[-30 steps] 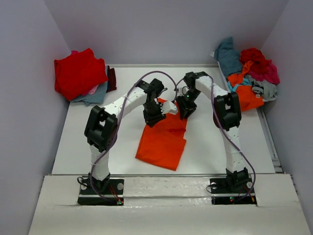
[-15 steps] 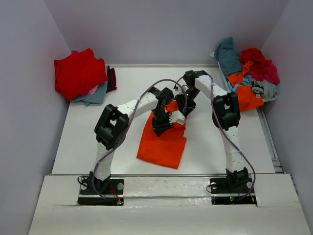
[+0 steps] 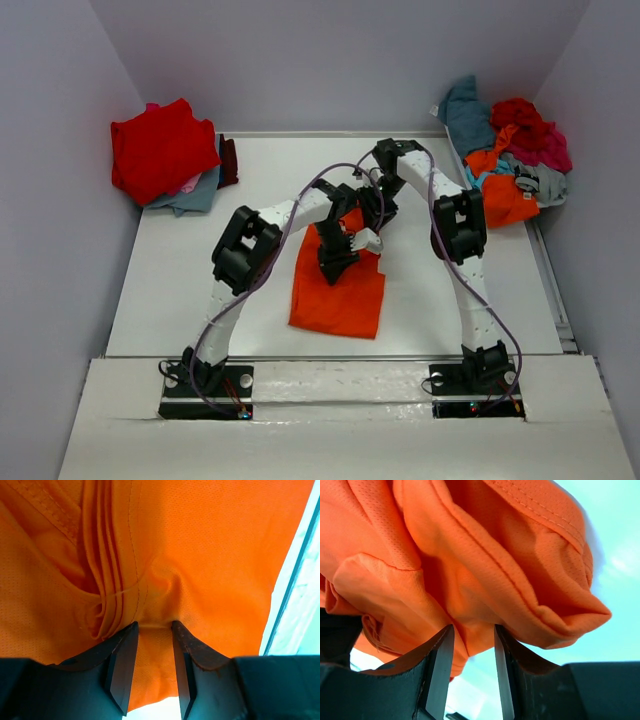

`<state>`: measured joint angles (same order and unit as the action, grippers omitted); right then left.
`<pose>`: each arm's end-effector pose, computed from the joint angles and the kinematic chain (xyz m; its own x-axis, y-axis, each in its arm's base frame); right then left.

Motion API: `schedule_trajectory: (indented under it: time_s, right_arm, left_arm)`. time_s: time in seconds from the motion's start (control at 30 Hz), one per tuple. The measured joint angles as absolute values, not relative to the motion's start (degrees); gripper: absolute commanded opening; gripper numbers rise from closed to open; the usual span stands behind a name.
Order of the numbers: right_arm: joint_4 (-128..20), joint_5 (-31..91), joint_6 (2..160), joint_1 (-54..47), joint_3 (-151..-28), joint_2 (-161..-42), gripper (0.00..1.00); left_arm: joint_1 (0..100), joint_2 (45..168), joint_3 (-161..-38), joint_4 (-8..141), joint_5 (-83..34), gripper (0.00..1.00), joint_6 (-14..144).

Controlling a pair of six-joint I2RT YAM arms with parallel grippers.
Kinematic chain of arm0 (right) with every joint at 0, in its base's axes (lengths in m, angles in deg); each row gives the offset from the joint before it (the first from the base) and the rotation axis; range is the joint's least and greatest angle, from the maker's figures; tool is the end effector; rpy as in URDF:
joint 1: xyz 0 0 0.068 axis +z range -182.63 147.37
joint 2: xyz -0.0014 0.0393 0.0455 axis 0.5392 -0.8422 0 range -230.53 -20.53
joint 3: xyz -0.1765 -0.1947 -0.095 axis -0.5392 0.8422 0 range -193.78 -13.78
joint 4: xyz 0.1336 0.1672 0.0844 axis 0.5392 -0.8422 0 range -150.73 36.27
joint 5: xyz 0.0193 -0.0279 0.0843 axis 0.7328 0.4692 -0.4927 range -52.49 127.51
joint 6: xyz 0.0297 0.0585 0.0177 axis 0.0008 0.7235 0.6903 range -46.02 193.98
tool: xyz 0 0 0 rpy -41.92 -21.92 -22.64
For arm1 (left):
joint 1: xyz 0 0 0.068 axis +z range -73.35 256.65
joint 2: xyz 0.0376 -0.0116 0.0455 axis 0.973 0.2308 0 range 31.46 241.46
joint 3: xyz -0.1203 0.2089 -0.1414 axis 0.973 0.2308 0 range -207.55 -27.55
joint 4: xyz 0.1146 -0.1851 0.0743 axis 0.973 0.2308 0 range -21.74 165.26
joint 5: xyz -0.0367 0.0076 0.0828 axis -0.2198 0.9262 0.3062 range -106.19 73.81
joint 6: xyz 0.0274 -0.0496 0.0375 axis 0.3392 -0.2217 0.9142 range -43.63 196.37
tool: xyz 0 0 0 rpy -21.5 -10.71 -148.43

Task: Fold and stack the t-shirts
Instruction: Fold the tshirt

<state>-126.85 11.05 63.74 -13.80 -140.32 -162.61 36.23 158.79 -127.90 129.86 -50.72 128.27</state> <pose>0.4238 0.1702 0.1584 -0.8781 -0.4675 -0.1023 -0.4622 0.7732 0.4342 0.2863 -0.2846 0.1677 -0.0408 0.8864 -0.4611 0.9351 -0.1288 -0.3301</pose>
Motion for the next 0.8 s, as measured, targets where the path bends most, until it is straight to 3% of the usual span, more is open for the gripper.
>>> schedule_trajectory:
  time_s: [0.37, 0.8]
  right_arm:
    - [-126.5, 12.8, 63.8, -13.8, -147.0, -166.1, 0.47]
    - [-124.8, 15.1, 64.0, -13.8, -149.4, -166.9, 0.52]
  left_arm:
    - [41.4, 164.4, -135.6, 132.3, -56.6, 0.47, 125.4]
    - [45.5, 162.5, -131.3, 127.5, -59.8, 0.47, 121.8]
